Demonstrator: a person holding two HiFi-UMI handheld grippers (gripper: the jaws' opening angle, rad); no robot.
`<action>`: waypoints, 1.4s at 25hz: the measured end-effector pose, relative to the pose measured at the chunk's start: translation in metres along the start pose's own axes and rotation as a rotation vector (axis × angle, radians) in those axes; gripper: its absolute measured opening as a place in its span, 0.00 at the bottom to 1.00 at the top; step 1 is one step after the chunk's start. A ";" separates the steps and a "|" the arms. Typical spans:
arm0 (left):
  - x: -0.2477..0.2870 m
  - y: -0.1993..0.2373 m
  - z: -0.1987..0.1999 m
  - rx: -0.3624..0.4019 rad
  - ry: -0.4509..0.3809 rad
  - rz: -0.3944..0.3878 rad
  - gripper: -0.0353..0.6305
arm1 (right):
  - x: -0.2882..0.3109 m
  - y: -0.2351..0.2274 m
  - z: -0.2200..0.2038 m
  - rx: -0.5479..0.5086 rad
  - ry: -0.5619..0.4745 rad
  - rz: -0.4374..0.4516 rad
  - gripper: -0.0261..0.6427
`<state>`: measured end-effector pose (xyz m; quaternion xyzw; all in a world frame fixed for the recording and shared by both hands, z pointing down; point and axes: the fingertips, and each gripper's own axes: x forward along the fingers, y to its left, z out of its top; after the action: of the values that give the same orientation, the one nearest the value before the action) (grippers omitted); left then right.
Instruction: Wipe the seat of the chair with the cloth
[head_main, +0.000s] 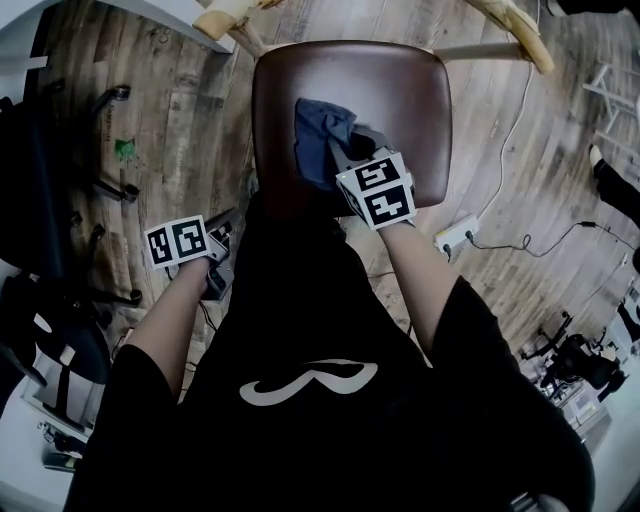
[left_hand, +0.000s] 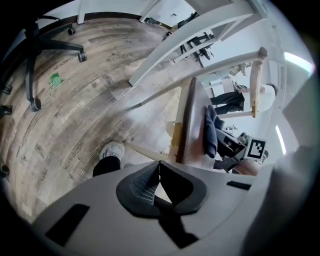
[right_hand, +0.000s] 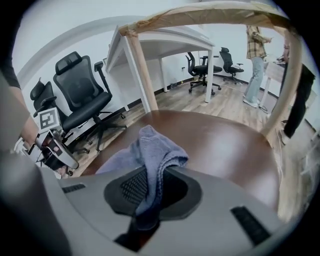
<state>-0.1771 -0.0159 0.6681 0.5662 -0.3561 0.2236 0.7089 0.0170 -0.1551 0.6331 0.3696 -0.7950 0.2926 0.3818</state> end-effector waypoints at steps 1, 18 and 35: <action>0.002 -0.003 -0.003 -0.001 -0.001 -0.001 0.07 | -0.004 -0.008 -0.004 0.005 0.000 -0.009 0.11; 0.029 -0.039 -0.060 -0.034 -0.016 0.015 0.07 | -0.071 -0.133 -0.065 0.068 0.020 -0.179 0.11; 0.039 -0.065 -0.093 -0.043 -0.033 -0.054 0.07 | -0.112 -0.171 -0.086 0.220 -0.043 -0.291 0.11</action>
<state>-0.0821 0.0533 0.6463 0.5640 -0.3569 0.1874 0.7207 0.2380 -0.1449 0.6188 0.5262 -0.7043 0.3117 0.3604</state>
